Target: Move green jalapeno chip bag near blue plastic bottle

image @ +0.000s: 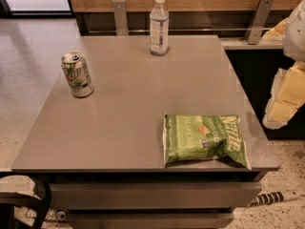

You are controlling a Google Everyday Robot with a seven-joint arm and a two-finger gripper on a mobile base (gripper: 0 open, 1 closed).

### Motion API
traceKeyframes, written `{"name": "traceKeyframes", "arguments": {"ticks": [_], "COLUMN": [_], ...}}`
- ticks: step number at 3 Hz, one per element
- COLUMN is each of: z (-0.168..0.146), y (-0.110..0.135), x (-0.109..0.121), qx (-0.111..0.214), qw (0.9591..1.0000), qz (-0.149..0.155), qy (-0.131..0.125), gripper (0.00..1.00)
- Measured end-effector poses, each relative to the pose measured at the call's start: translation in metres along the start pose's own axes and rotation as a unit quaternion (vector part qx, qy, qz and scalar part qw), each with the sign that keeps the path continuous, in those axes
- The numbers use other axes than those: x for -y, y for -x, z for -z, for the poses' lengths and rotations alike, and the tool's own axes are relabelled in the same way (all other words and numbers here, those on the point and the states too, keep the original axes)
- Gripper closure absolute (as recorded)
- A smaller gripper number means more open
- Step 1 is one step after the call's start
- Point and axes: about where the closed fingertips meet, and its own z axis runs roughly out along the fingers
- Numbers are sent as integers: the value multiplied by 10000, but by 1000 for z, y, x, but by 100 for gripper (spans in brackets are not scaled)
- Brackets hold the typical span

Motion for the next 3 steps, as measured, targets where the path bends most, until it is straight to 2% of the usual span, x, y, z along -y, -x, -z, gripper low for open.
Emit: {"name": "traceKeyframes", "arguments": {"ticks": [1, 2, 3], "z": [0, -15, -46], "y": [0, 4, 7], "x": [0, -3, -12], "qx": [0, -10, -36], "qw": [10000, 9998, 9987], "qz": [0, -15, -64], "qy": [-1, 204, 511], "gripper": [0, 0, 0]}}
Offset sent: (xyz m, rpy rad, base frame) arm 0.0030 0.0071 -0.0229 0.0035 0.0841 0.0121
